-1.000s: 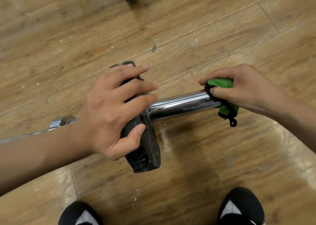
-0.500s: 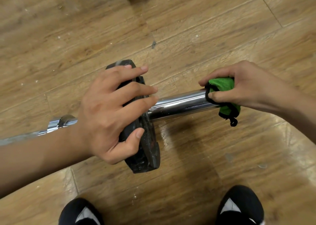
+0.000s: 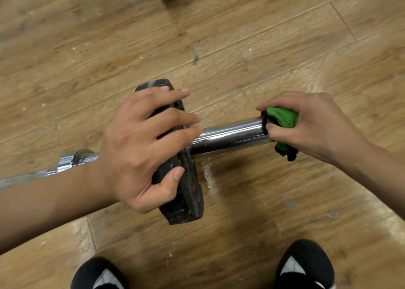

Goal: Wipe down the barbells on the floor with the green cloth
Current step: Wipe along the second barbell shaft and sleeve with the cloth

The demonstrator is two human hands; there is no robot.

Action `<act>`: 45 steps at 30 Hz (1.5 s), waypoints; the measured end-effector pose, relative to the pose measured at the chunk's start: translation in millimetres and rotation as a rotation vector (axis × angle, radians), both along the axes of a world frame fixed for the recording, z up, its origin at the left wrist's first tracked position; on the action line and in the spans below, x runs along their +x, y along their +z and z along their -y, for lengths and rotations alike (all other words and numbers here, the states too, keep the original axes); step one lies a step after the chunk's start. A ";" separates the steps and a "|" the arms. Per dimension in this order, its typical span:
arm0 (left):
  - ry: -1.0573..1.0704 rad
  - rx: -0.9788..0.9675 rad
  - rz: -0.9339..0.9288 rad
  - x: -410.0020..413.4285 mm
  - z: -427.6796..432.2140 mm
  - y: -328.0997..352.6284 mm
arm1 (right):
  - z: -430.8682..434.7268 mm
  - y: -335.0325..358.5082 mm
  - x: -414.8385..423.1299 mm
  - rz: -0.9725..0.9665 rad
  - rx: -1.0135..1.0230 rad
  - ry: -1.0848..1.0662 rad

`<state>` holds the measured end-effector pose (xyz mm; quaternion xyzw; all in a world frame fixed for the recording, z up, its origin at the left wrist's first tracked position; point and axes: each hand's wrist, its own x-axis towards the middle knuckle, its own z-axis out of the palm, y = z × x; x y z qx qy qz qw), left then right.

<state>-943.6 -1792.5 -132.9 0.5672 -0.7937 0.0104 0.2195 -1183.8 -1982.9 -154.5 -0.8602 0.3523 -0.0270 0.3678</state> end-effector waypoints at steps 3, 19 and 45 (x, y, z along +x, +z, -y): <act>0.005 -0.001 -0.003 -0.1 -0.5 0.1 | -1.2 -5.0 -1.2 0.025 -0.018 -0.001; 0.002 -0.010 0.001 -1.4 -1.9 -1.1 | -2.7 -5.9 -3.9 0.081 -0.044 -0.004; -0.002 0.097 0.020 20.5 11.4 4.8 | -14.8 -38.4 6.5 -0.054 -0.617 -0.009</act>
